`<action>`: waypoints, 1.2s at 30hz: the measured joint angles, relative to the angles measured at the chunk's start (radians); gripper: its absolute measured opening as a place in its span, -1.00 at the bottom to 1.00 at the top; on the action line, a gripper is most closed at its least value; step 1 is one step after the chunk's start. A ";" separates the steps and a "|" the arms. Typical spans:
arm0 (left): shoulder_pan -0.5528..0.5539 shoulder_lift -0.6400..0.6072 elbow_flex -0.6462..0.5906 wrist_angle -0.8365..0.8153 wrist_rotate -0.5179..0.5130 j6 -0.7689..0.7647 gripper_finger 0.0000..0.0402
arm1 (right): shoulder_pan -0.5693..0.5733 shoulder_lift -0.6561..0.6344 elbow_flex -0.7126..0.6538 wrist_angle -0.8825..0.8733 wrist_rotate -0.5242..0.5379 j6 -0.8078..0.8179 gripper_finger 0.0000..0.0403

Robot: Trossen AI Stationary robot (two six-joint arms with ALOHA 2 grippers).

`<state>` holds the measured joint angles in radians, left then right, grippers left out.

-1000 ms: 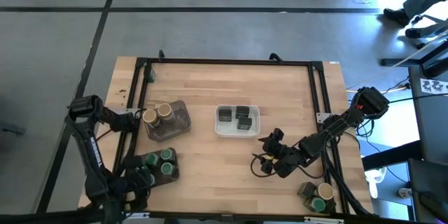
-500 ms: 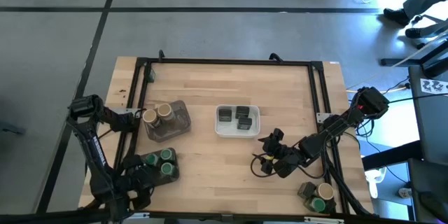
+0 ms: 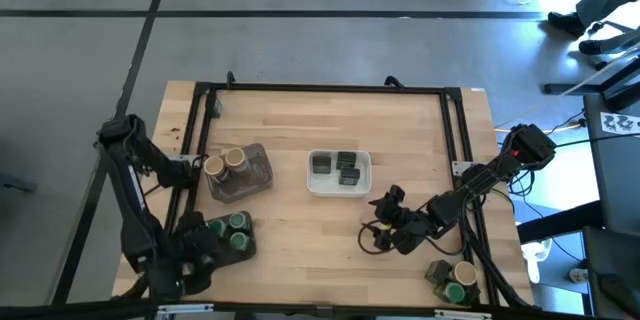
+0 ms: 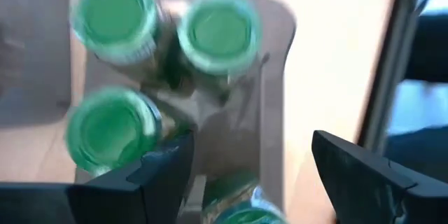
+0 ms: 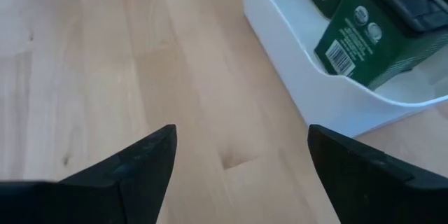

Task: Sort spices by type
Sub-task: Put the black seasoning can into the white bin

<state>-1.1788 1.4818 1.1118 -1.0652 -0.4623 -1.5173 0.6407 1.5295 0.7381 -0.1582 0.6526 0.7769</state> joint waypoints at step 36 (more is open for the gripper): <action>0.237 -0.030 -0.008 0.342 -0.434 0.354 0.42 | 0.142 -0.037 0.447 -0.709 -0.297 -0.044 0.60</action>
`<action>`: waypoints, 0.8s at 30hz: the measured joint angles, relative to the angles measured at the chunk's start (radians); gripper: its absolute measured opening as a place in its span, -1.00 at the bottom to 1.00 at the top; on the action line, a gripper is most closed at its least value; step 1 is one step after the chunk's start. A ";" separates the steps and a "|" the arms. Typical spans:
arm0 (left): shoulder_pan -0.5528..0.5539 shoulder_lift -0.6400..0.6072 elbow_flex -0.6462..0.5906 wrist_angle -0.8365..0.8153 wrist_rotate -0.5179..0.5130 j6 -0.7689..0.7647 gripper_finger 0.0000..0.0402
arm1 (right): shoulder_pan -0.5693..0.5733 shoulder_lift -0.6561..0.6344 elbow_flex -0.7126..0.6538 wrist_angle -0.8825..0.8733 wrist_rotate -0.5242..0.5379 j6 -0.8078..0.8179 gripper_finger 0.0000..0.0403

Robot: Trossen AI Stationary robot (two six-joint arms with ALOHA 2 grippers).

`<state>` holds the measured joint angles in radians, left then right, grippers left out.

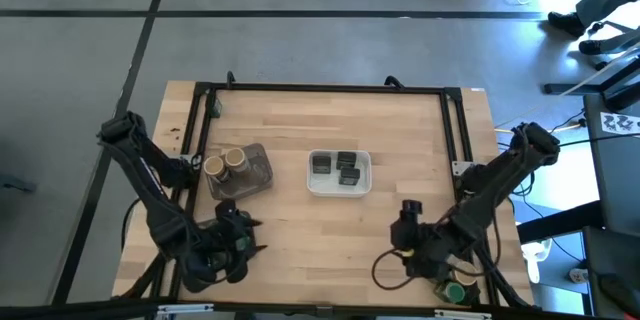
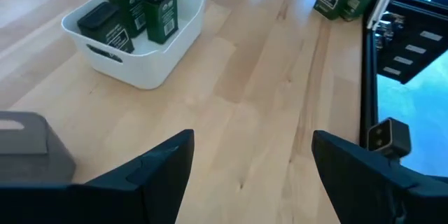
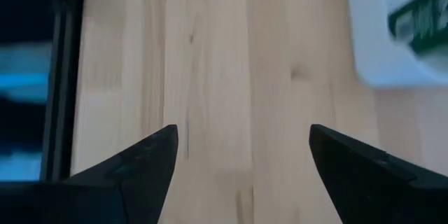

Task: Sort spices by type
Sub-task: Put the black seasoning can into the white bin

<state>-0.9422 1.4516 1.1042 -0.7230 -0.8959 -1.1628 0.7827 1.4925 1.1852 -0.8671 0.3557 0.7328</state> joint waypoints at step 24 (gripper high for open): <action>0.112 0.052 0.000 0.165 0.001 0.312 0.42 | 0.117 0.001 0.037 -0.273 -0.449 0.167 0.60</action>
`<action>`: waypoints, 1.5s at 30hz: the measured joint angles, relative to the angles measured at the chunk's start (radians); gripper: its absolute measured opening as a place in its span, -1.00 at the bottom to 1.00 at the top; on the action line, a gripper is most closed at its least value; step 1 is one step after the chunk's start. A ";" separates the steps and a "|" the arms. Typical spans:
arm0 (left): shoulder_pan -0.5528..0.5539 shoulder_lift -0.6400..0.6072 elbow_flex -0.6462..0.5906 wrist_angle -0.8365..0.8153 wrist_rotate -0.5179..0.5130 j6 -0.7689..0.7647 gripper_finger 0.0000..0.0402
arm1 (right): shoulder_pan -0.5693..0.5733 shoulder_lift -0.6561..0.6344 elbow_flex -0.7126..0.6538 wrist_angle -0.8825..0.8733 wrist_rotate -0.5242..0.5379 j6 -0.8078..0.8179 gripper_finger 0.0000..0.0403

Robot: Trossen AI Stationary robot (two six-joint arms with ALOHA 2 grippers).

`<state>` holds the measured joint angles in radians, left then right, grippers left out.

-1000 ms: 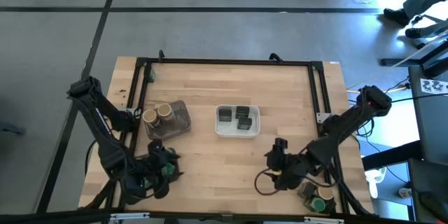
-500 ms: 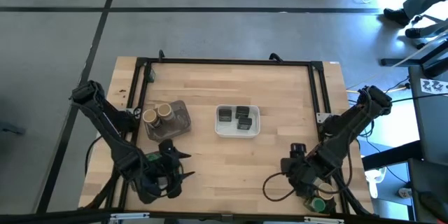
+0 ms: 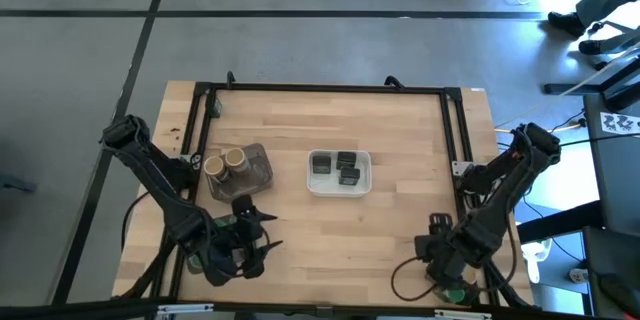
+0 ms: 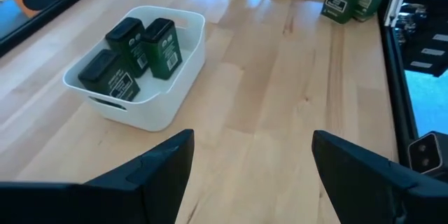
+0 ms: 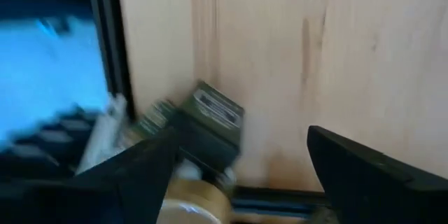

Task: Sort spices by type
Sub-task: Put the black seasoning can into the white bin

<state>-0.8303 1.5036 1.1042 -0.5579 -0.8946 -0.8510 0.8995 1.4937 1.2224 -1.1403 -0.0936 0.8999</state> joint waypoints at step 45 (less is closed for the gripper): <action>0.000 -0.001 0.000 -0.006 -0.004 0.024 0.42 | 0.061 0.114 -0.007 0.091 -0.076 -0.466 0.60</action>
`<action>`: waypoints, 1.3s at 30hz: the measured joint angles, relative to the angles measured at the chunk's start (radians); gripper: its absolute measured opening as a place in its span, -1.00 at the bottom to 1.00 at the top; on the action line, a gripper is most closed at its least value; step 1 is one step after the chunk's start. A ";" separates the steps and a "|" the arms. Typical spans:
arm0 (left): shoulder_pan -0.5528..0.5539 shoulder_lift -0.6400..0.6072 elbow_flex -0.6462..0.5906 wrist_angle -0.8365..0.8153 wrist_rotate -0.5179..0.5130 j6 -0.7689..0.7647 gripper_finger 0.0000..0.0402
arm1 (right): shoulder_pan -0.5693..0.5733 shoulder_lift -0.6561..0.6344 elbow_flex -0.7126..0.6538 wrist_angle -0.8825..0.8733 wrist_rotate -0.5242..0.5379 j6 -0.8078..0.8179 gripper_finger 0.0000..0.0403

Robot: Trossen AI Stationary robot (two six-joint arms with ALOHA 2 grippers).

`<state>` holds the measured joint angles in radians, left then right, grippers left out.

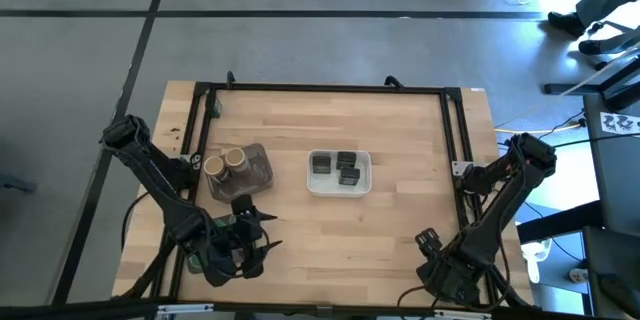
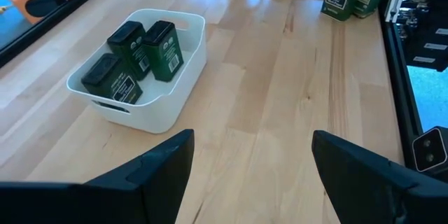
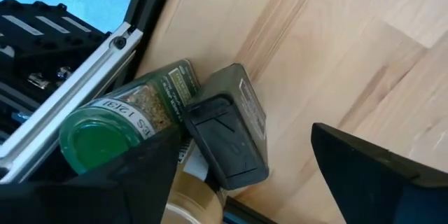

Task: Sort spices by type
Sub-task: Put the black seasoning can into the white bin

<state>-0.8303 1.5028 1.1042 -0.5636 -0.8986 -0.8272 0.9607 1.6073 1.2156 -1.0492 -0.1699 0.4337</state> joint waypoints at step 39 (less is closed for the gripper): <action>0.000 0.000 0.000 0.000 -0.004 0.018 0.42 | 0.001 0.080 -0.006 0.016 0.082 0.053 0.05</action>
<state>-0.8303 1.5028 1.1042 -0.5636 -0.9028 -0.8097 0.9615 1.6878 1.2092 -1.0336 -0.0876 0.4865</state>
